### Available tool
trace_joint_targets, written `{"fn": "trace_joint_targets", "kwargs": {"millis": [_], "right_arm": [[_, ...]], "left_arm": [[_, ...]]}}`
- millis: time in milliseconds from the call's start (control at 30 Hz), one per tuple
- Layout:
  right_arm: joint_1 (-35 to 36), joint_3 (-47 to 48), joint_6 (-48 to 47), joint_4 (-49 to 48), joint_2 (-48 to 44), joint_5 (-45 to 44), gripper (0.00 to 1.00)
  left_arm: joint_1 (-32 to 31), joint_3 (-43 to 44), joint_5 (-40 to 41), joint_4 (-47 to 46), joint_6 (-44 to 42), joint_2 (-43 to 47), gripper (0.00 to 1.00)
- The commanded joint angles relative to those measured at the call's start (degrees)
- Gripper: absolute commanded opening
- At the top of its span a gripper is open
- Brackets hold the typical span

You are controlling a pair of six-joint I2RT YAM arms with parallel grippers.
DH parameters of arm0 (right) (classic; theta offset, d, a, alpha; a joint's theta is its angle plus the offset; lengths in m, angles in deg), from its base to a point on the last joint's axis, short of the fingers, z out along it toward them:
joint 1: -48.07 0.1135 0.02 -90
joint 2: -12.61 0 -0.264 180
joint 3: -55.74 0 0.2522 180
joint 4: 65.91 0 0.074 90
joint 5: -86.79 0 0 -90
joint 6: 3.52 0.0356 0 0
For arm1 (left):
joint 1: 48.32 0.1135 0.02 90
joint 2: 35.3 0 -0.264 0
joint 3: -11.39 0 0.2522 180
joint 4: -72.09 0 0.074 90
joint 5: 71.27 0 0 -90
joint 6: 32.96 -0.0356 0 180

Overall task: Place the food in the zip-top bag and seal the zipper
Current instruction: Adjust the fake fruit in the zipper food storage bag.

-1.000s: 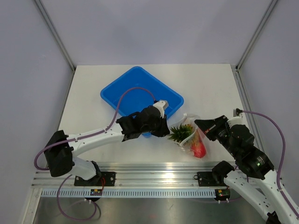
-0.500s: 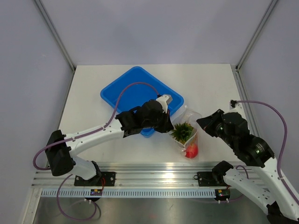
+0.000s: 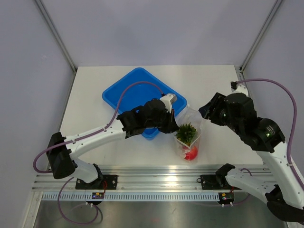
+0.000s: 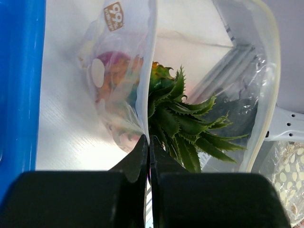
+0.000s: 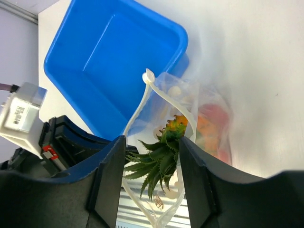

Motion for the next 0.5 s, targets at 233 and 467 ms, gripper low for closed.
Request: {"fn": "trace_joint_targets", "kwargs": {"millis": [233, 467], "right_arm": [[0.3, 13.7, -11.0, 10.1, 6.1, 0.6, 0.52], [0.4, 11.7, -14.0, 6.6, 7.9, 7.6, 0.5]], "left_arm": [[1.9, 5.0, -2.5, -0.3, 0.8, -0.7, 0.0], [3.9, 5.8, -5.6, -0.4, 1.1, -2.1, 0.0]]}}
